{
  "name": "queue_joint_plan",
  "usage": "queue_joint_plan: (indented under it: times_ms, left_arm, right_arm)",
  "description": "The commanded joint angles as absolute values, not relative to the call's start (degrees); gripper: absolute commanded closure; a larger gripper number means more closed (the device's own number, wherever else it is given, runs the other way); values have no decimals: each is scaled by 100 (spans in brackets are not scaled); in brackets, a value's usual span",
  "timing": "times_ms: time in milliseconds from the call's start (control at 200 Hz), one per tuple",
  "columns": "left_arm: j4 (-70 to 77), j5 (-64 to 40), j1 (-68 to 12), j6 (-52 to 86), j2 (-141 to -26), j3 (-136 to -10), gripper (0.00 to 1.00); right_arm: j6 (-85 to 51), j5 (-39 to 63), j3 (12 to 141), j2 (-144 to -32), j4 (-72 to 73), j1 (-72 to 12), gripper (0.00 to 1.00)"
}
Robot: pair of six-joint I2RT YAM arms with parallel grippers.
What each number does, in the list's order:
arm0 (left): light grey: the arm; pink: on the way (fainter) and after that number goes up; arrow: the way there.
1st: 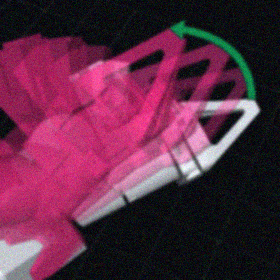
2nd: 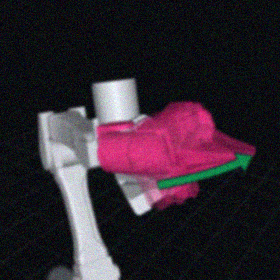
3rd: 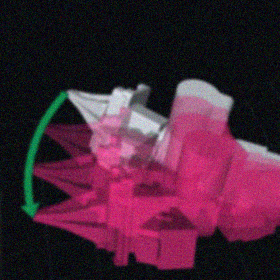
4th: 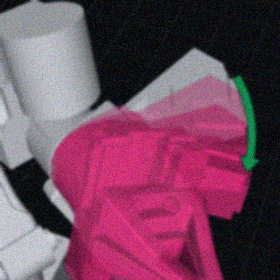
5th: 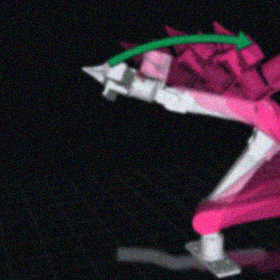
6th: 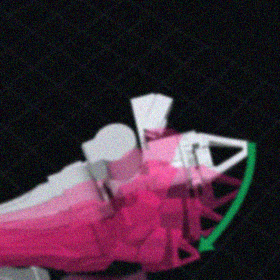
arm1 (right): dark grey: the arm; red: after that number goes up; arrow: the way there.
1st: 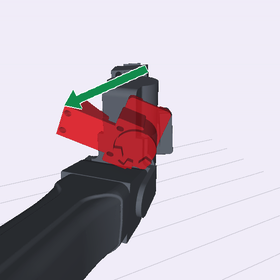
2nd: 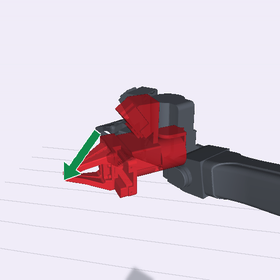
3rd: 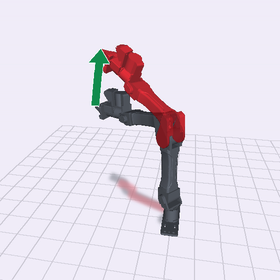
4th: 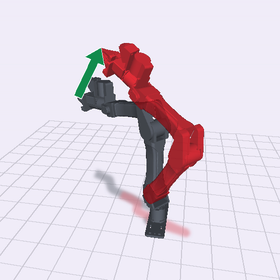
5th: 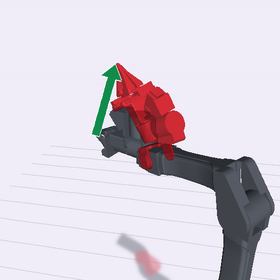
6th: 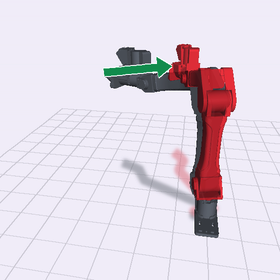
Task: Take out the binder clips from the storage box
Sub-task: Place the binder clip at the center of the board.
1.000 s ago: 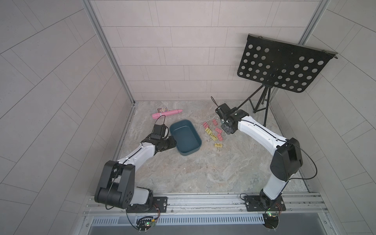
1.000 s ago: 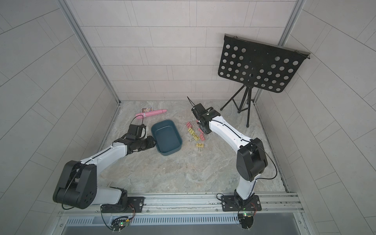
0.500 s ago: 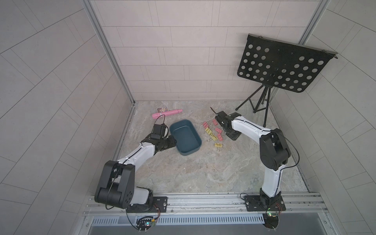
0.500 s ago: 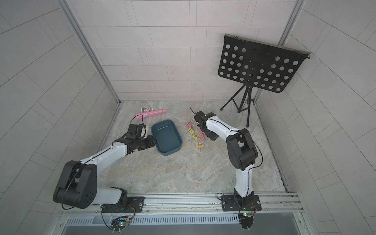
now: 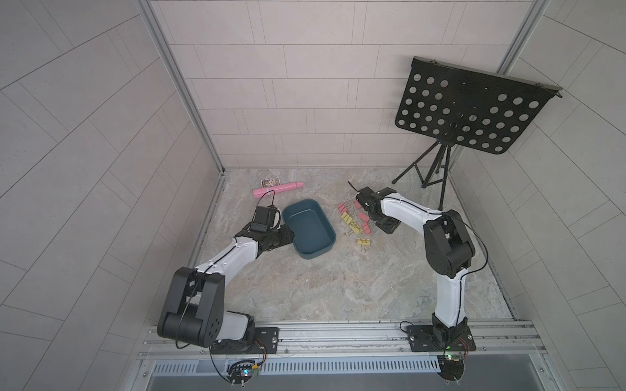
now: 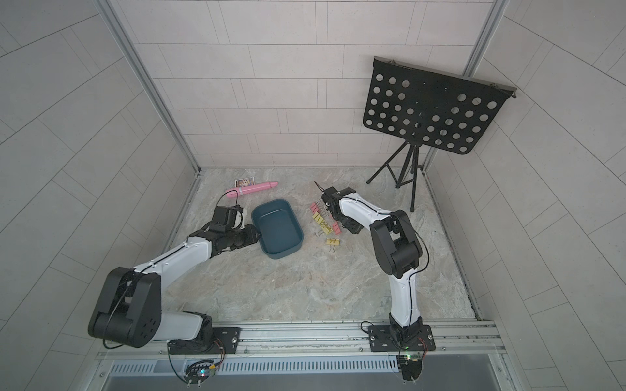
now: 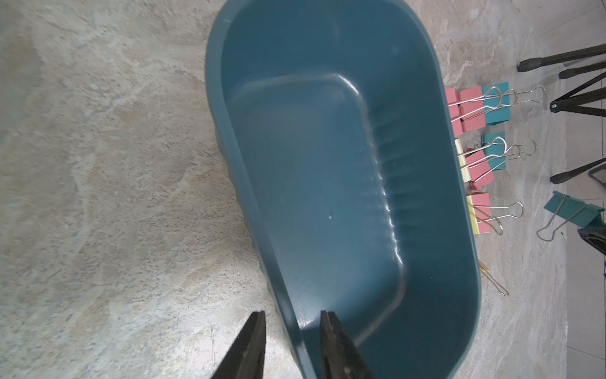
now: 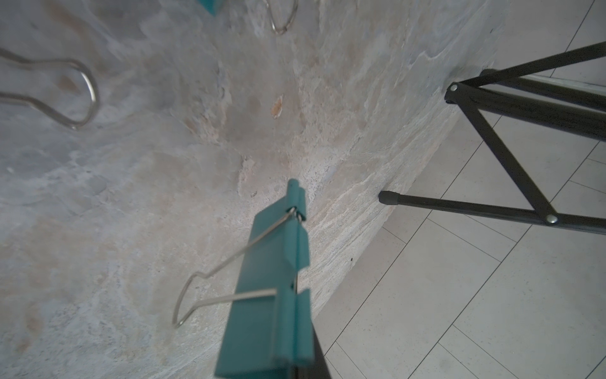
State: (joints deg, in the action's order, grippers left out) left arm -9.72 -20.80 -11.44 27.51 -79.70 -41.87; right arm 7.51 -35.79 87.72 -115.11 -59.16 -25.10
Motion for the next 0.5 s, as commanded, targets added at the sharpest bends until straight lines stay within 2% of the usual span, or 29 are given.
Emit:
queue_joint_plan:
  times_ms: [0, 495]
  left_arm:
    - [-923, -2102, -1165, 2716, -7928, -4184, 63]
    - [-950, -2070, -1162, 2707, -7919, -4175, 63]
  right_arm:
    - [695, -3731, 8824, -11638, -5903, -2518, 100]
    - [755, -3691, 8911, -12003, -5757, -2514, 100]
